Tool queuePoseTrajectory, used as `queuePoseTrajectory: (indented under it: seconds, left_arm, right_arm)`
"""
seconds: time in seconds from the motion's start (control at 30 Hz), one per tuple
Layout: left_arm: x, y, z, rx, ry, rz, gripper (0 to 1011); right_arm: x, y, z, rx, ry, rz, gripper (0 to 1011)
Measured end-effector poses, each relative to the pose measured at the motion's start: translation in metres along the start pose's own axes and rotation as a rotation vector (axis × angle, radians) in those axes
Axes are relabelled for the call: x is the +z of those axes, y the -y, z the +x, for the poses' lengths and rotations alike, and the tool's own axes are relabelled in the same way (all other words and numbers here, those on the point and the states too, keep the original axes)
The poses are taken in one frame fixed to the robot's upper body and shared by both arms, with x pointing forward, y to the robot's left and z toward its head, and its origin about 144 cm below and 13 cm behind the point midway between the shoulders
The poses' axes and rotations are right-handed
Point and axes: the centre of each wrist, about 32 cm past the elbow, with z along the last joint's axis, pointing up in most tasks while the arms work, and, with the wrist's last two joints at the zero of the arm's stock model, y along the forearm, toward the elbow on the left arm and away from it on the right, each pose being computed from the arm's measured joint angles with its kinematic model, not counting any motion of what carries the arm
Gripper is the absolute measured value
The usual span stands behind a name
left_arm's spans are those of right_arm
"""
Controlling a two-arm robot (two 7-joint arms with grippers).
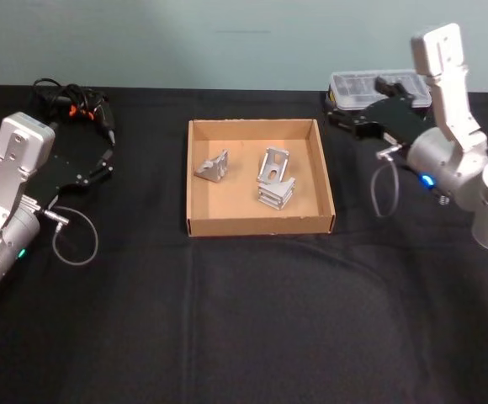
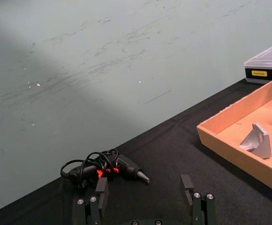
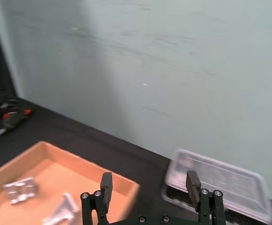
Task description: Use one hand to pick up the angle iron from the table and place it into the box.
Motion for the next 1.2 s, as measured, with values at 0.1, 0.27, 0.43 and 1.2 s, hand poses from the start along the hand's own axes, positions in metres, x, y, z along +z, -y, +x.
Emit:
queuePoseTrajectory:
  seconds: [0.1, 0.27, 0.43, 1.2]
  left_arm:
    - [0.000, 0.000, 0.000, 0.000, 0.000, 0.000, 1000]
    - [0.000, 0.000, 0.000, 0.000, 0.000, 0.000, 1000]
    - [0.000, 0.000, 0.000, 0.000, 0.000, 0.000, 1000]
    - [0.000, 0.000, 0.000, 0.000, 0.000, 0.000, 1000]
  right_arm:
    - [-0.005, 0.008, 0.006, -0.050, -0.013, -0.010, 1003]
    - [-0.012, 0.017, 0.010, -0.108, -0.037, -0.030, 1003]
    - [-0.020, 0.022, 0.008, -0.143, -0.050, -0.059, 1003]
    - [-0.018, 0.021, 0.008, -0.138, -0.047, -0.054, 1003]
